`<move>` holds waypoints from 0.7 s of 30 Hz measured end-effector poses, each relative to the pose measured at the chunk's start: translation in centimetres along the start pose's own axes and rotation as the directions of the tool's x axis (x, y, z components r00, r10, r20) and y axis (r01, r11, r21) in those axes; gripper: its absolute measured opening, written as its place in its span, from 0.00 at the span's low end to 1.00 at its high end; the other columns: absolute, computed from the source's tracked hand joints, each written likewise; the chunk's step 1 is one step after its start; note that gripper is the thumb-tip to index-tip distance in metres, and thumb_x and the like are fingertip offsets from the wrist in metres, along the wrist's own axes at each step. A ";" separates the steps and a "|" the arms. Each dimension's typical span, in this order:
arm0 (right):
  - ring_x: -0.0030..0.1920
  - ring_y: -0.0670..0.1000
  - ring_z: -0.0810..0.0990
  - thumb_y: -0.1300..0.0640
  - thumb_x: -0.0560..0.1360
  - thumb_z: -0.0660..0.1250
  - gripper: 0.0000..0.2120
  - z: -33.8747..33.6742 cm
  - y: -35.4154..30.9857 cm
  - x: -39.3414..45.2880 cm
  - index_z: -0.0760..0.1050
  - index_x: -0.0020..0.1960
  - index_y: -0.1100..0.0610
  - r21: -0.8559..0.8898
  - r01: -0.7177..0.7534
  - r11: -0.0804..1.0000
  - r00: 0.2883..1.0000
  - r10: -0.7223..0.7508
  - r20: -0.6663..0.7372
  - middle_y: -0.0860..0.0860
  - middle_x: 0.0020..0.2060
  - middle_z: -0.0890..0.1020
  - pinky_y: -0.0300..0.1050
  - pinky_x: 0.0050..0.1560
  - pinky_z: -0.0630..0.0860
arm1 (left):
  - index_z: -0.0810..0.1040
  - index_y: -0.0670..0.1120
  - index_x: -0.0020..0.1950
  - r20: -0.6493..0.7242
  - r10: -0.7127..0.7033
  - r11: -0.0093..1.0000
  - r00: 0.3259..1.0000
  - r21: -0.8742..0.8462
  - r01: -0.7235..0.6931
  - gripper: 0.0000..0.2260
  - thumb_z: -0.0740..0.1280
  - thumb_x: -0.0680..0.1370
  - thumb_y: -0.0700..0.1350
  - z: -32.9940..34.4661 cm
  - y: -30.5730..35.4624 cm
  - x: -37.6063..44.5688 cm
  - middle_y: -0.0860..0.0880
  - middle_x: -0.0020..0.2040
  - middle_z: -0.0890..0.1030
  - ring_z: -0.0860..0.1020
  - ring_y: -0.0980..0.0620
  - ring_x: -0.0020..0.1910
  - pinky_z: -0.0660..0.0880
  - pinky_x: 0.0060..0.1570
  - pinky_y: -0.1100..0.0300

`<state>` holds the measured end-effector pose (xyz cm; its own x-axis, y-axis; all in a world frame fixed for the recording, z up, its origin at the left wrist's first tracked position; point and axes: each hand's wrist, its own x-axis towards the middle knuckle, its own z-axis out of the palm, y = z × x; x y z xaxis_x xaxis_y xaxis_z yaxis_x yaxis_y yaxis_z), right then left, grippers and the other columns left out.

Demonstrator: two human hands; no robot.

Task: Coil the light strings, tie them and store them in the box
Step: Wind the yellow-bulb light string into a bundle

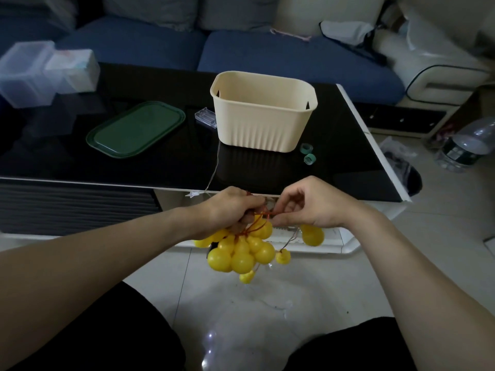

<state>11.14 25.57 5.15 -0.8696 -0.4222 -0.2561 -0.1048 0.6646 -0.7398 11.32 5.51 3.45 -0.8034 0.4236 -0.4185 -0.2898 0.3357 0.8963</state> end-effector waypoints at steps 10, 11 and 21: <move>0.32 0.43 0.76 0.56 0.66 0.82 0.08 1.6 0.2 1.0 0.85 0.42 0.53 0.006 0.030 1.000 0.999 -0.030 0.026 0.48 0.31 0.81 0.43 0.37 0.75 | 0.74 0.43 0.41 0.150 -0.012 0.957 0.989 0.289 -0.032 0.13 0.64 0.82 0.49 -0.6 -1.2 -0.3 0.49 0.30 0.70 0.67 0.53 0.28 0.67 0.29 0.61; 0.33 0.44 0.77 0.57 0.67 0.82 0.08 1.5 0.2 1.0 0.85 0.43 0.54 0.015 0.037 0.999 0.998 -0.038 0.043 0.49 0.32 0.82 0.42 0.38 0.75 | 0.74 0.42 0.42 0.148 -0.017 0.949 0.989 0.315 -0.030 0.13 0.64 0.82 0.50 -0.6 -1.3 -0.2 0.49 0.30 0.70 0.68 0.53 0.29 0.68 0.29 0.61; 0.33 0.42 0.78 0.55 0.67 0.82 0.10 2.6 0.3 1.7 0.80 0.40 0.51 -0.049 -0.008 0.999 0.998 0.011 0.064 0.46 0.32 0.82 0.41 0.37 0.76 | 0.69 0.43 0.39 0.222 -0.070 0.984 0.972 0.173 0.031 0.15 0.57 0.84 0.46 -0.1 -1.4 0.2 0.49 0.27 0.64 0.61 0.53 0.24 0.63 0.25 0.62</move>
<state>10.92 23.40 2.88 -0.8380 -0.4535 -0.3033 -0.1218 0.6974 -0.7062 11.52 5.09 2.16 -0.6454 0.5754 -0.5024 -0.2204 0.4894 0.8437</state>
